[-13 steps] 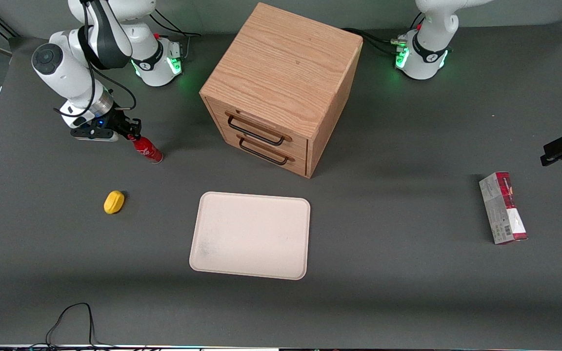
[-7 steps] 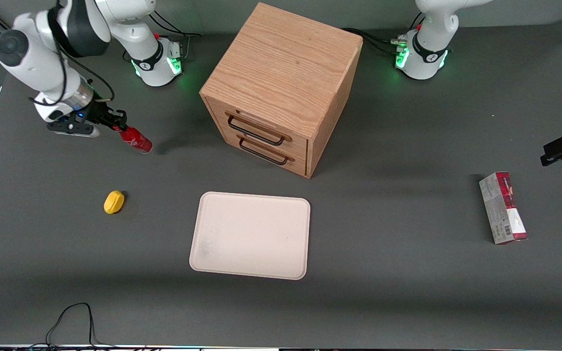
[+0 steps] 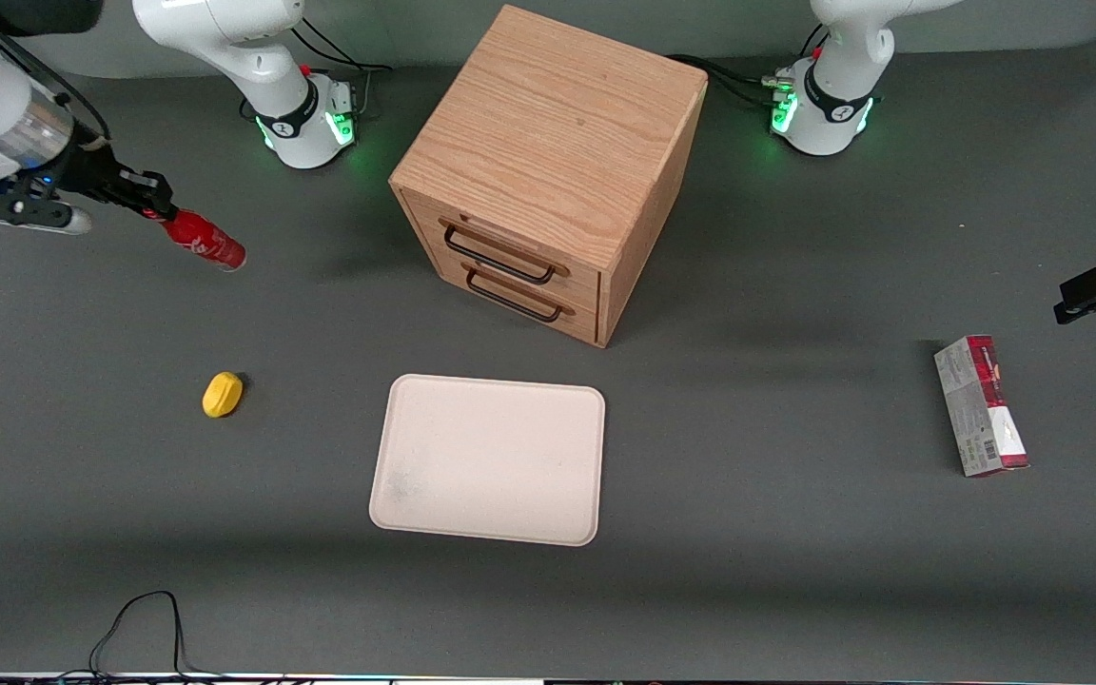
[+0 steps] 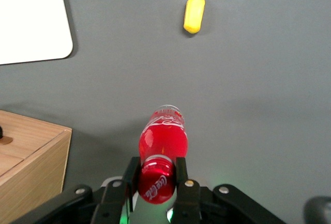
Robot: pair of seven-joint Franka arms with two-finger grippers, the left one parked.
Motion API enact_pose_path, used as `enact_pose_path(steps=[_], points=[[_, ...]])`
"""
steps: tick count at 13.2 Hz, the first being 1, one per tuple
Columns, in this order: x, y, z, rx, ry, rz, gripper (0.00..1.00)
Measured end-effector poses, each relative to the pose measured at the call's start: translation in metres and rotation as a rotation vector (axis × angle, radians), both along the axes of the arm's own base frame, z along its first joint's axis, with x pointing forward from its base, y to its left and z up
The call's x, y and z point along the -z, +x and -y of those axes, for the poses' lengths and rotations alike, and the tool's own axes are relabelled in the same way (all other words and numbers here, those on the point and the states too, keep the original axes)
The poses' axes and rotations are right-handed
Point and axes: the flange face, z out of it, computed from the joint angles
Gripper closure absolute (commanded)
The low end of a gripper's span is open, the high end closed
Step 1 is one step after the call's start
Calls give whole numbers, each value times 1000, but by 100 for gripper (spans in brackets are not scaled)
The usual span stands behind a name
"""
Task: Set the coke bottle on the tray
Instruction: 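Lift the bottle and carry it over the white tray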
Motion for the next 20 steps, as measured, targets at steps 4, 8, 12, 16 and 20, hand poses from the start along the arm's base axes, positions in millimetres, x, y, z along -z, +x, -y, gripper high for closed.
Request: enact_pose_path(steps=[4, 8, 12, 16, 20], points=[[3, 27, -3, 5, -8, -29, 100], [9, 71, -16, 46, 0, -42, 100], [11, 134, -53, 136, 1, -58, 100], [28, 205, -111, 200, -7, -51, 100], [70, 256, -150, 181, 8, -40, 100]])
